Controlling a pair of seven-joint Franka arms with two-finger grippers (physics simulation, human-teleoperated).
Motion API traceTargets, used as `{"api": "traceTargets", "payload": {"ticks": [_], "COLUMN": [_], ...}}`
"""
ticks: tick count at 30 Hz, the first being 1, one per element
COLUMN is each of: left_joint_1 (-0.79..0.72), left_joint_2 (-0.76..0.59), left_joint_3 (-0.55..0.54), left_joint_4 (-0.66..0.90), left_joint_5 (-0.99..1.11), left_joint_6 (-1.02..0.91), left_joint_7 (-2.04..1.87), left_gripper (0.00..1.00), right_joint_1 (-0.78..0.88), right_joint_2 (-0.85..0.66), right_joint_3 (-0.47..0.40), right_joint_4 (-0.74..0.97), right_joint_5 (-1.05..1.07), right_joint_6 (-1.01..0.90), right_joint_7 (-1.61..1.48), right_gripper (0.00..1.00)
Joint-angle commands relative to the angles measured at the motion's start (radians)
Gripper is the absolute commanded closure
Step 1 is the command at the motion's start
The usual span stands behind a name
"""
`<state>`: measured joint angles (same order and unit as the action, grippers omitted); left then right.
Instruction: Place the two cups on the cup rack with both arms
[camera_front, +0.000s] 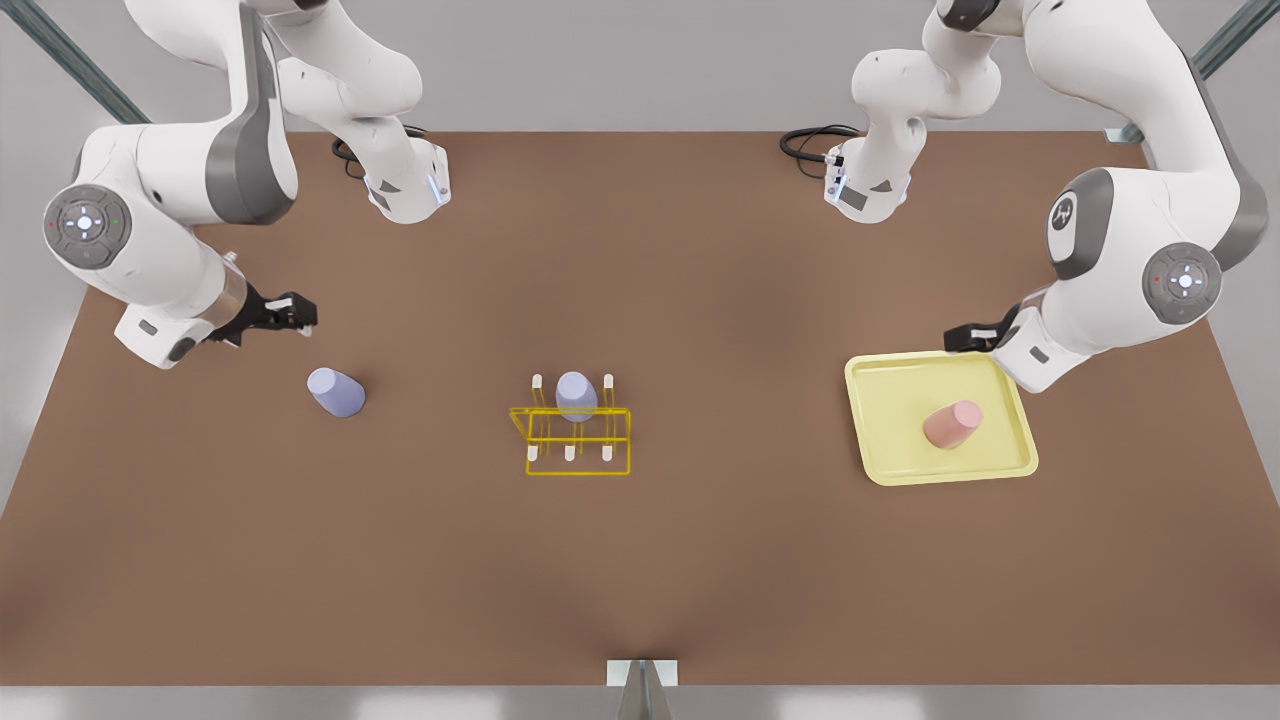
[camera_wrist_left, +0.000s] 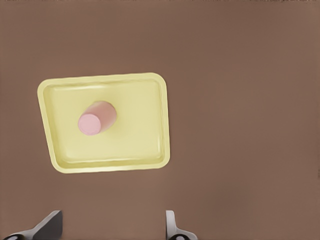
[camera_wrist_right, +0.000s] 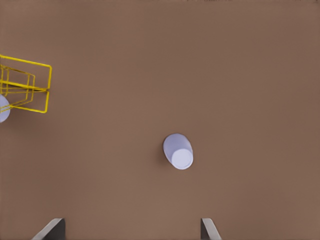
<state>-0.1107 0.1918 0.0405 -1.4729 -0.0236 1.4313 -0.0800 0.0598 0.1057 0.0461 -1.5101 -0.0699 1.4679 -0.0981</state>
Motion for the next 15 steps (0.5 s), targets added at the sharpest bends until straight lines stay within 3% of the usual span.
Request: {"api": "traceTargets", "payload": {"ticks": [1,4,8,11,15], "left_joint_1": [0.0,0.011,0.072,0.068,0.063], "left_joint_2": [0.0,0.112,0.199,0.21,0.23], "left_joint_3": [0.002,0.104,0.133,0.139,0.139], "left_joint_4": [0.0,-0.009,-0.175,-0.316,-0.388], "left_joint_5": [0.001,-0.033,-0.036,-0.038,-0.038], "left_joint_6": [0.02,0.112,0.44,0.577,0.661], "left_joint_7": [-0.003,0.029,0.18,0.18,0.18], "left_gripper": [0.0,0.0,0.0,0.0,0.0], "right_joint_1": [-0.005,-0.002,-0.006,-0.052,-0.1], "right_joint_2": [-0.001,0.086,0.092,0.095,0.112], "right_joint_3": [0.001,0.003,0.006,0.006,0.006], "right_joint_4": [-0.001,-0.042,-0.335,-0.426,-0.475], "right_joint_5": [0.004,-0.018,-0.016,-0.008,-0.005], "right_joint_6": [0.037,0.092,0.563,0.697,0.749], "right_joint_7": [-0.068,-0.06,-0.009,-0.015,-0.028], "right_gripper": [0.0,0.0,0.0,0.0,0.0]}}
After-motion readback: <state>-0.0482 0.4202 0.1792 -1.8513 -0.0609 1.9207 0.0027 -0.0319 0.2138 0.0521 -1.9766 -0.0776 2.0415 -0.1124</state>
